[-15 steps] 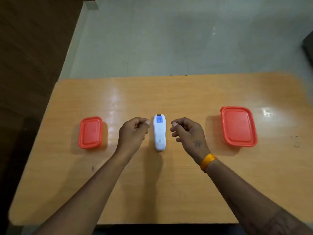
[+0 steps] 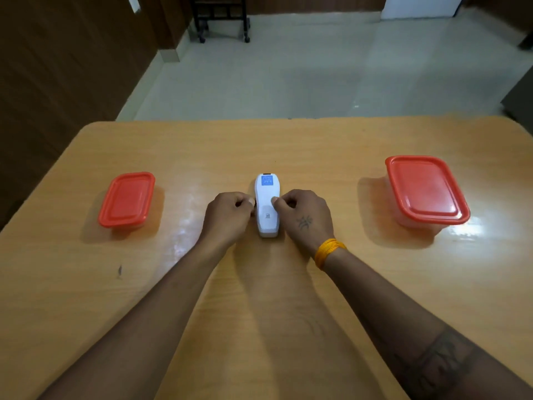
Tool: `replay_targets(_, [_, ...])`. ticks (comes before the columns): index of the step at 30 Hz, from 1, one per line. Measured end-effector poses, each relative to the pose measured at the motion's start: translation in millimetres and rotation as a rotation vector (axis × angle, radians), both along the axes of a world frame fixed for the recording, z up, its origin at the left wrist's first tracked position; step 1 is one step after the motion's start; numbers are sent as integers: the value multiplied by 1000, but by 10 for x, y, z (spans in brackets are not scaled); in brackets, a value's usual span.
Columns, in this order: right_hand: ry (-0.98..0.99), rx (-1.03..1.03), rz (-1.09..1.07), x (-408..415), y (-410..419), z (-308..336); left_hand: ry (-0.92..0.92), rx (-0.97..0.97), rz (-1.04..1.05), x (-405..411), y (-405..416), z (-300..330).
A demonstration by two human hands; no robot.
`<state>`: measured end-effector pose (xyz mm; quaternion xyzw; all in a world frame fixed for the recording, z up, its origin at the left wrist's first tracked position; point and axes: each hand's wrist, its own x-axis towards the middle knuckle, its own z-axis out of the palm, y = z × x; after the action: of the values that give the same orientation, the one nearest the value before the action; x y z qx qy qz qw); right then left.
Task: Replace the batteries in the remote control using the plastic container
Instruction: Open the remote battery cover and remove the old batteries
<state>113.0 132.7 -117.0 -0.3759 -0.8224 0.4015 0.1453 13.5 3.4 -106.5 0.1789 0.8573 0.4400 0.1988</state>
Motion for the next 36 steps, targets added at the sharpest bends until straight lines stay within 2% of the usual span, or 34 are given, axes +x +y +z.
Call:
replay_targets(4, [3, -35, -10, 34, -95, 19, -29, 8, -29, 159, -23, 69])
replay_targets(8, [113, -158, -42, 160, -156, 103, -125, 105, 7, 286, 23, 73])
replay_targets(14, [231, -591, -71, 450, -320, 166, -352, 296, 126, 631, -160, 215])
replay_targets(19, [356, -732, -30, 847, -502, 337, -478, 400, 98, 908, -414, 306])
replay_targets(24, [422, -770, 13, 1227, -625, 541, -556, 513, 104, 1255, -486, 524])
replay_targets(30, [415, -758, -14, 1507, -729, 592, -535, 517, 54, 1553, -607, 562])
replay_targets(36, [446, -786, -4, 1452, -852, 525, -513, 531, 136, 1621, -673, 519])
